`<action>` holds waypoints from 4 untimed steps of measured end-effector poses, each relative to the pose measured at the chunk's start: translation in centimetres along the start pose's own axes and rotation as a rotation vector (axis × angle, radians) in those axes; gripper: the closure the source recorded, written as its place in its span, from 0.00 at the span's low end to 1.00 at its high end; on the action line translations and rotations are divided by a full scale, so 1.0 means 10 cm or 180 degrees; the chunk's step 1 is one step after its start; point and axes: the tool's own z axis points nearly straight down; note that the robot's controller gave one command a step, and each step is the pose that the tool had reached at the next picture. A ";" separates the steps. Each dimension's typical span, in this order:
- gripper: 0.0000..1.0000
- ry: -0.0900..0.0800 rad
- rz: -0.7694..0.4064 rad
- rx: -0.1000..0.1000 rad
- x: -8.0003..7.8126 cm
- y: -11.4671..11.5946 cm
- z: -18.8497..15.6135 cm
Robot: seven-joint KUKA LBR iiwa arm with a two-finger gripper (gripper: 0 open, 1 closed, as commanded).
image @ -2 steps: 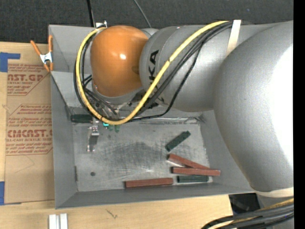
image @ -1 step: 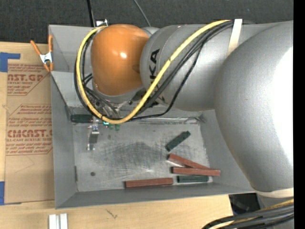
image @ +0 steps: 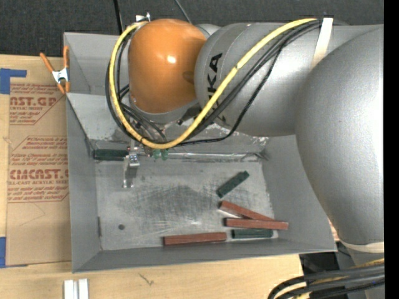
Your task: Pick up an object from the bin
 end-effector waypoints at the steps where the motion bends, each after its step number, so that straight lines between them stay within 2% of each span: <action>1: 0.00 -0.0016 0.0350 -0.0009 -0.13 -0.01 0.62; 2: 0.00 -0.0002 0.0213 -0.0001 0.06 -0.71 1.28; 3: 0.00 0.0002 0.0355 0.0010 -0.01 -0.53 1.31; 4: 0.00 0.0001 0.0134 -0.0011 0.13 -0.46 1.35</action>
Offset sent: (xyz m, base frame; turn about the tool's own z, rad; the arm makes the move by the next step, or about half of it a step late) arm -0.0056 -0.0906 -0.1427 0.0550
